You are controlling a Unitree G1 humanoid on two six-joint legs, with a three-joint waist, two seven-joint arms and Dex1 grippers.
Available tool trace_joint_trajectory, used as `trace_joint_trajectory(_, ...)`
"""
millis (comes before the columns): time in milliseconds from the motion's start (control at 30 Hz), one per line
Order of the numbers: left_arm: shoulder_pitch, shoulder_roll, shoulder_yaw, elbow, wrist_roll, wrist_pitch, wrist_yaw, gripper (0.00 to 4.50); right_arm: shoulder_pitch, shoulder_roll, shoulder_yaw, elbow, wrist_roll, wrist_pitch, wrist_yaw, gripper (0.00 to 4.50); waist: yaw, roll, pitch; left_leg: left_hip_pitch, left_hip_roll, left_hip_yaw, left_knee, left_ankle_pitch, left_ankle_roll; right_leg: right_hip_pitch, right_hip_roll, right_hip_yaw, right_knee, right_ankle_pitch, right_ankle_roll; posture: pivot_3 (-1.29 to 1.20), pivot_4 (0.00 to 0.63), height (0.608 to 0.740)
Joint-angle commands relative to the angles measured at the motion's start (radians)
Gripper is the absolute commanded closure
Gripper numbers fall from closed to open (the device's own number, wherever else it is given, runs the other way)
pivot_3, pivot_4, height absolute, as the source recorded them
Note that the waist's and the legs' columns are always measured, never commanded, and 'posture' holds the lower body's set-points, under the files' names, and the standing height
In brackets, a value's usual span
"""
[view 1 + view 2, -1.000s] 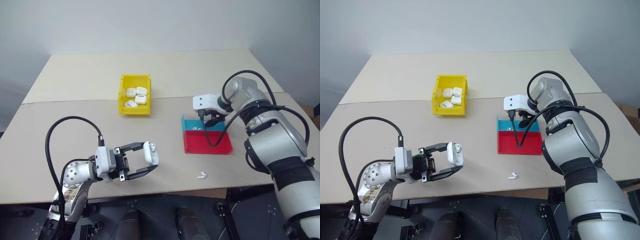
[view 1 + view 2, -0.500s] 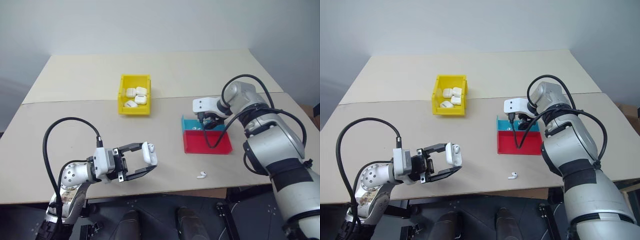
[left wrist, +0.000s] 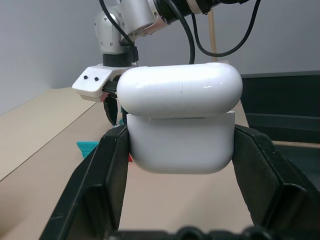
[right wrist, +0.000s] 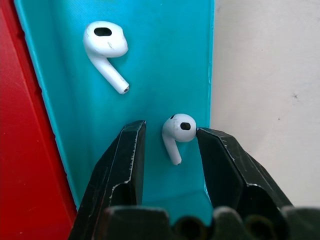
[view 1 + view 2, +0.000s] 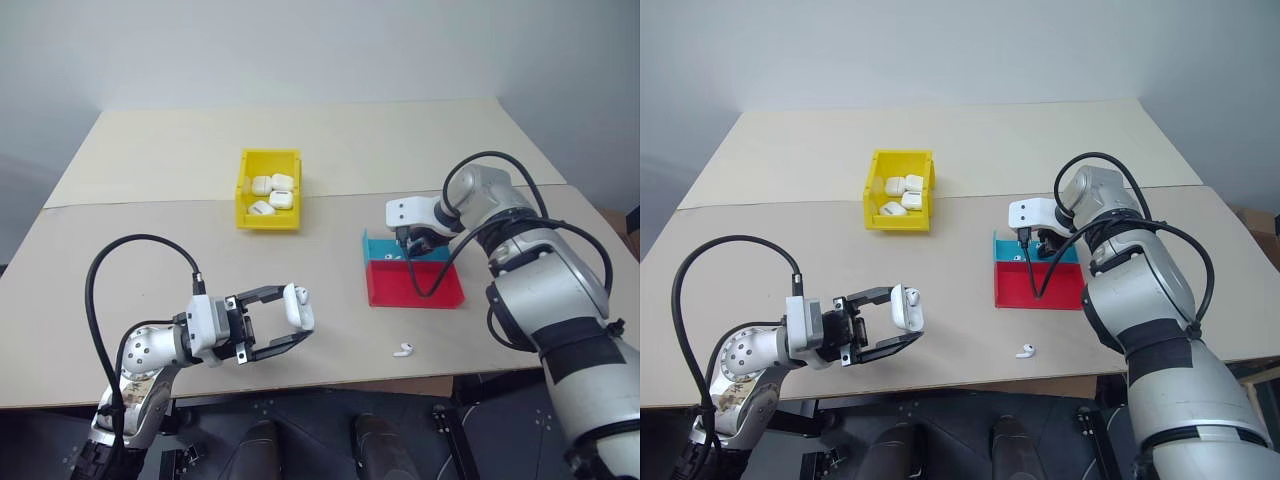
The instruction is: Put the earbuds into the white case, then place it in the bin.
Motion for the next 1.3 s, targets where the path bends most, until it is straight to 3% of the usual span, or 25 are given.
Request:
trace_joint_trajectory(33, -0.005, 0.003, 0.008, -0.035, 0.0, -0.026, 0.004, 1.72, -0.002, -0.008, -0.015, -0.005, -0.004, -0.019, -0.006, 2.41, 0.0, 0.0, 0.0, 0.0, 0.0, 0.0, 0.0, 0.0, 0.0, 0.0, 0.0, 0.0, 0.0, 0.0, 0.0, 0.0, 0.15, 0.74)
trace_joint_trajectory(667, 0.001, 0.016, 0.013, -0.043, -0.006, -0.017, 0.01, 1.72, 0.008, -0.006, -0.019, -0.006, -0.009, -0.044, -0.011, 2.41, 0.0, 0.0, 0.0, 0.0, 0.0, 0.0, 0.0, 0.0, 0.0, 0.0, 0.0, 0.0, 0.0, 0.0, 0.0, 0.0, 0.15, 0.74)
trace_joint_trajectory(800, 0.002, 0.017, 0.012, -0.045, -0.007, -0.015, 0.011, 1.72, 0.011, -0.006, -0.025, -0.006, -0.006, -0.041, -0.022, 3.33, 0.0, 0.0, 0.0, 0.0, 0.0, 0.0, 0.0, 0.0, 0.0, 0.0, 0.0, 0.0, 0.0, 0.0, 0.0, 0.0, 0.15, 0.74)
trace_joint_trajectory(1300, -0.002, 0.014, 0.009, -0.046, -0.007, -0.012, 0.013, 1.72, 0.019, -0.007, -0.025, -0.005, -0.015, -0.033, -0.034, 3.33, 0.0, 0.0, 0.0, 0.002, 0.0, 0.0, 0.0, 0.001, -0.001, 0.002, 0.0, 0.0, 0.001, 0.0, 0.0, 0.0, 0.15, 0.74)
